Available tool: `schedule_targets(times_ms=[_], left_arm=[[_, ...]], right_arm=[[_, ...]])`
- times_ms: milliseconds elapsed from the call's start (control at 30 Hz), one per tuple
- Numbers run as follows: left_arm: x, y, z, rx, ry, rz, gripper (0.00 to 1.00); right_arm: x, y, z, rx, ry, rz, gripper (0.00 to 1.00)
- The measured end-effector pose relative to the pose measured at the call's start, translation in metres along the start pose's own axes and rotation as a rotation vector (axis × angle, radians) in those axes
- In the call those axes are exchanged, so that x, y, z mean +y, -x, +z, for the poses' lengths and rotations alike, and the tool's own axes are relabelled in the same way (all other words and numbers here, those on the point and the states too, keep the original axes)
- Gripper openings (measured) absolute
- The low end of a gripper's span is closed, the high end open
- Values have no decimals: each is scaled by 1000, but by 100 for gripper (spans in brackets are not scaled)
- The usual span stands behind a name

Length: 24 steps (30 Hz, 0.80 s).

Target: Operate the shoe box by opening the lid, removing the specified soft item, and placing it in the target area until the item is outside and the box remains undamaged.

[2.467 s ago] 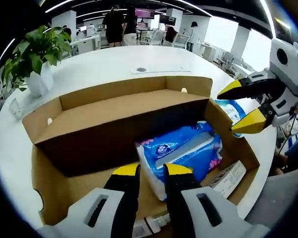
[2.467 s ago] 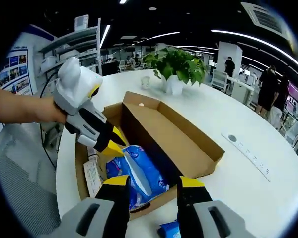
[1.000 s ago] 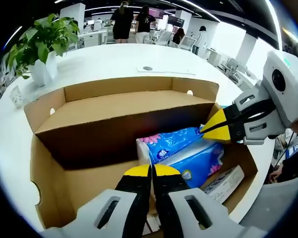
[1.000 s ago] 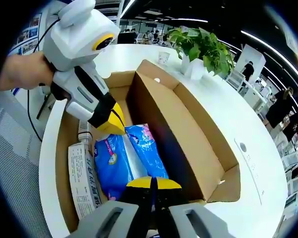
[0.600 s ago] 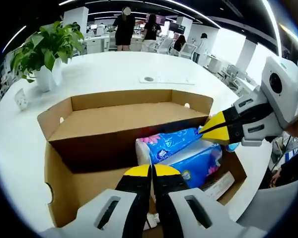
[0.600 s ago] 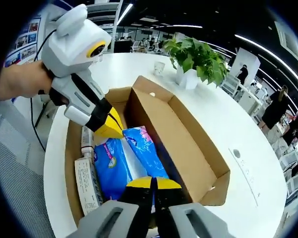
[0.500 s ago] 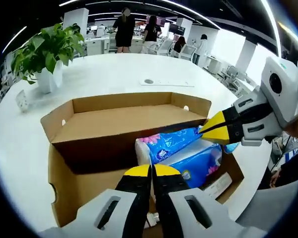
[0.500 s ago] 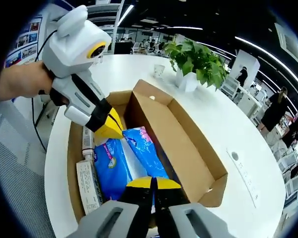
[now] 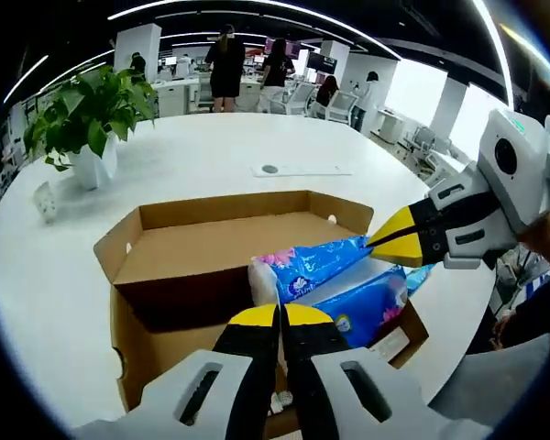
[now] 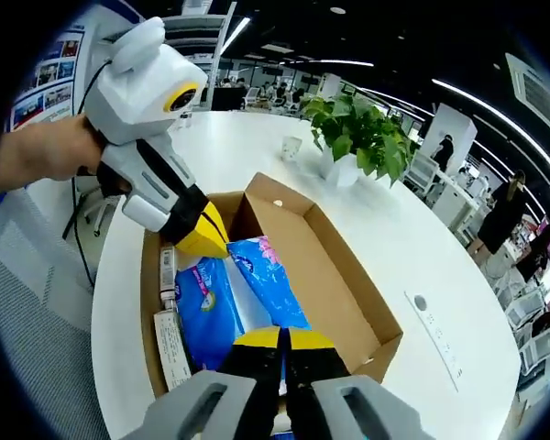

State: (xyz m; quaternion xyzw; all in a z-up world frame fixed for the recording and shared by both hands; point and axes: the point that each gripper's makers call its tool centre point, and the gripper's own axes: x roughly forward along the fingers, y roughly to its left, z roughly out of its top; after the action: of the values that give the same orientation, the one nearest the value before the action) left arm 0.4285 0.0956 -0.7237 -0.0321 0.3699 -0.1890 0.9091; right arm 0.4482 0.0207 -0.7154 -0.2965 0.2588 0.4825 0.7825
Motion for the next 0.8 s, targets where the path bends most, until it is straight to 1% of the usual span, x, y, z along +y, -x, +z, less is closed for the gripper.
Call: schedule_targets(times_ms=[167,300,533,633,800], left_arm=[[-9,4,9,-11,-15,-12,0],[-17,5,13,-11,-24,-25,0],[-33,1,17,-4,-25,-47,0],[-42,0,18,-5,-42,-60,0],[-53,-6,22,-15,-29,-94,0]], right_arm=[[-4,13,2,-6,-5,-12,0],[-7,21,0,-4,-11,-17,0],[-11,36,-9,20,-12,-31,0],[-16,45,-13,20,-28,-42,0],[-21,55,-21,24,-41,-56,0]])
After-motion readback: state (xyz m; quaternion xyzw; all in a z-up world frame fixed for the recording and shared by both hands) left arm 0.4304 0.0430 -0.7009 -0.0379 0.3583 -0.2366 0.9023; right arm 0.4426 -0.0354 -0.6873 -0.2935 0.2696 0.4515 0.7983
